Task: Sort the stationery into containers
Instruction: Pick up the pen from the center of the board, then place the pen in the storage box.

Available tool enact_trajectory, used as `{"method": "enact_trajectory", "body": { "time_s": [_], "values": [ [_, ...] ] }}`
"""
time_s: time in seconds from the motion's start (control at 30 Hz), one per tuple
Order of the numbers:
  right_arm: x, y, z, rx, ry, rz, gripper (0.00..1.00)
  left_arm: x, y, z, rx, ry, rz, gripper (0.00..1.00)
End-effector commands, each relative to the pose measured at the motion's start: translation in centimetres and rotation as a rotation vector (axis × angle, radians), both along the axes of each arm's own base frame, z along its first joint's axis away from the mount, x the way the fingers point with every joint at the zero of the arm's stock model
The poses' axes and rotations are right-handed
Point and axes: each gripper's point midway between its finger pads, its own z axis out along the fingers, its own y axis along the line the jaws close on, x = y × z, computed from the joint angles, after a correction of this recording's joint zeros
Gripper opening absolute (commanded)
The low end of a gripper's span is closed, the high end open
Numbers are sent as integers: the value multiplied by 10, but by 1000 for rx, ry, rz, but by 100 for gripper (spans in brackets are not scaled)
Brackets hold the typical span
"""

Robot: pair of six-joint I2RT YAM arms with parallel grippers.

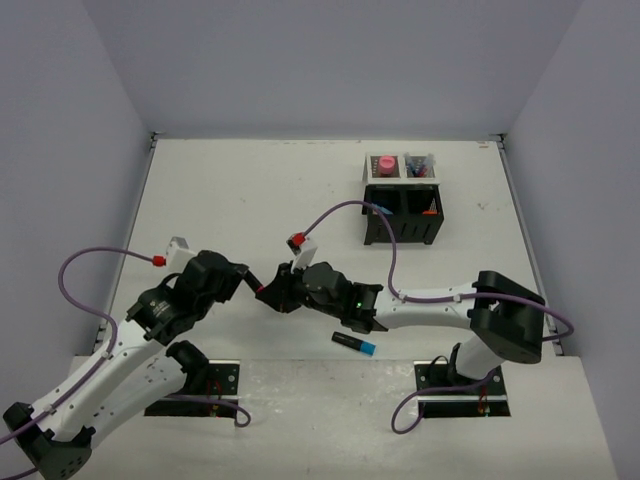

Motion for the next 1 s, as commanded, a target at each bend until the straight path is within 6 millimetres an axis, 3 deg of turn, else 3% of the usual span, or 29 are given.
{"method": "enact_trajectory", "body": {
  "time_s": [0.0, 0.13, 0.17, 0.2, 0.23, 0.27, 0.3, 0.33, 0.37, 0.43, 0.47, 0.53, 0.57, 0.67, 0.77, 0.8, 0.97],
  "values": [
    [5, 13, 39, 106, -32, -21, 0, 1, -9, 19, -66, -37, -16, 0],
    [9, 0, 40, 68, -37, -53, 0, 6, -15, 25, -60, -75, -57, 0],
    [13, -11, 31, 8, -41, -80, 0, 11, -19, 31, -35, -119, -100, 14],
    [15, -22, 42, 3, -52, -96, 0, 11, -18, 33, 12, -138, -135, 34],
    [19, -32, 40, -31, -51, -112, 0, 12, -17, 36, 31, -149, -140, 56],
    [29, -53, 28, -121, -27, -132, 0, 15, -13, 44, 56, -174, -137, 93],
    [43, -82, 24, -200, -3, -137, 0, 17, -6, 54, 119, -199, -145, 100],
    [60, -95, 37, -190, -19, -163, 0, 18, -1, 62, 158, -215, -148, 100],
    [83, -131, 39, -262, -3, -238, 0, 20, 1, 71, 214, -233, -174, 100],
    [109, -193, 40, -374, 36, -340, 0, 23, 4, 76, 310, -238, -223, 100],
    [118, -230, 39, -432, 79, -394, 0, 25, 5, 73, 371, -226, -256, 100],
    [128, -274, 53, -533, 82, -478, 0, 26, -1, 66, 417, -198, -318, 100],
    [145, -302, 65, -558, 84, -559, 0, 26, -2, 61, 445, -184, -347, 100],
    [163, -355, 68, -613, 165, -684, 0, 26, -8, 45, 472, -133, -398, 100],
    [180, -378, 70, -668, 217, -696, 0, 24, -15, 40, 459, -114, -438, 100],
    [182, -382, 62, -699, 253, -688, 0, 24, -16, 40, 456, -118, -446, 100],
    [196, -381, 52, -720, 298, -643, 0, 20, -14, 43, 453, -139, -454, 100]
  ]
}}
